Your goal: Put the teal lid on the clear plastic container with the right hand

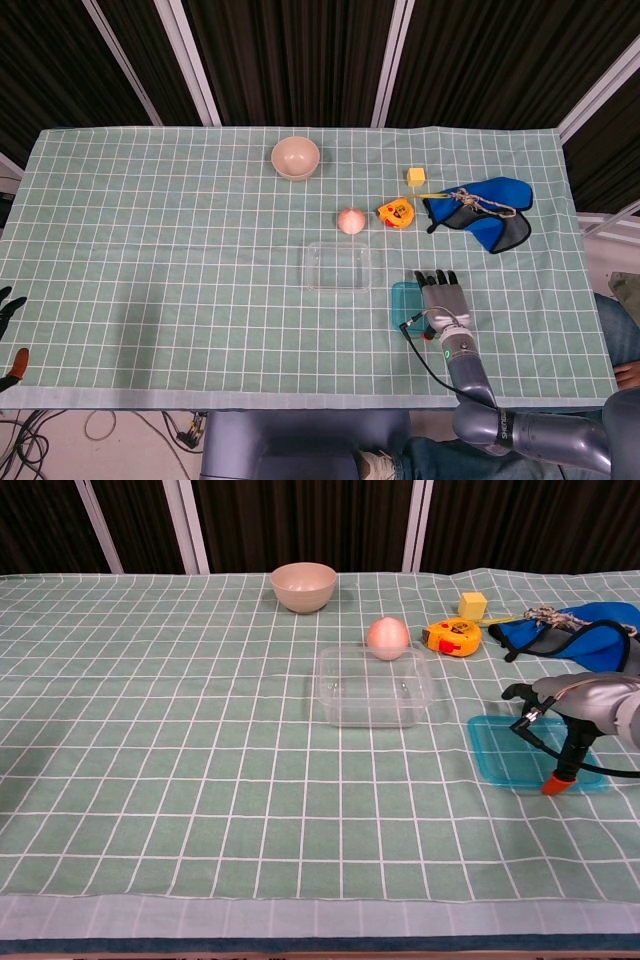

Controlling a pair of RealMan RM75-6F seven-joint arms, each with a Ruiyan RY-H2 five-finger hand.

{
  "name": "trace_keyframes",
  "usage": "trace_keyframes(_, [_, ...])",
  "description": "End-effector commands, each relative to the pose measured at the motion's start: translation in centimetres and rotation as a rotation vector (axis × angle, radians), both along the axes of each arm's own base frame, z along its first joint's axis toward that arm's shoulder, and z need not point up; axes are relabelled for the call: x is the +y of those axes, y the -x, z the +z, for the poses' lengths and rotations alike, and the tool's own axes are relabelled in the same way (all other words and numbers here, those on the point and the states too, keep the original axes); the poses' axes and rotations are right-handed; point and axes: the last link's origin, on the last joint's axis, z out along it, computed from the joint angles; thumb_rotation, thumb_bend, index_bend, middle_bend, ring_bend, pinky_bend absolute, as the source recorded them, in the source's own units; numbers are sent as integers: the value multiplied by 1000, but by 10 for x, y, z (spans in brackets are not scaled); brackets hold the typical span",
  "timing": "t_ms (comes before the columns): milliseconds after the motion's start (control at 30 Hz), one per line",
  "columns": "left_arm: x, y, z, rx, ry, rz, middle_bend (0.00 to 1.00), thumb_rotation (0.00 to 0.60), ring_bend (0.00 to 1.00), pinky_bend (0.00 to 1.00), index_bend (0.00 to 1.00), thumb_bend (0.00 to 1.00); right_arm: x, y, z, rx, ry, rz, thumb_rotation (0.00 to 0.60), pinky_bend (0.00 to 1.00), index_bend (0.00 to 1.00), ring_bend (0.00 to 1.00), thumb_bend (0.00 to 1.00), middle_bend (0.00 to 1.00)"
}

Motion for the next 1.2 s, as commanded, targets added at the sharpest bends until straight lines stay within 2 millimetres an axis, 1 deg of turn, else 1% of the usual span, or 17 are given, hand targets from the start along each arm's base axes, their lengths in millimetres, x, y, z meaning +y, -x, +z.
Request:
trace_keyframes(33, [0,0,0,-2,-2,-1,0,600,0,0,107,460,0,1,-1,1,-1,-5,600,0,0,0,100,241])
trace_keyframes(233, [0,0,0,-4,1,0,0,600,0,0,107,460,1,3,-2,5,-10,-8,600,0,0,0,99,253])
trace_keyframes(400, [0,-1,1,-7,2,-1,0,600,0,0,107,460,1,2,-3,0,-6,-1,600,0,4,18,100,331])
trace_keyframes(700, [-1,-1,1,-7,5,1,0,600,0,0,107,460,2,-5,2,-41,17,33,600,0,50,71,112,404])
trace_keyframes(1000, [-1,-1,0,-7,6,2,0,600,0,0,107,460,-2,-13,14,-78,51,56,600,0,54,78,116,415])
trace_keyframes(1200, [-1,-1,0,-7,7,3,0,600,0,0,107,460,-3,-15,20,-89,64,62,600,0,53,78,115,415])
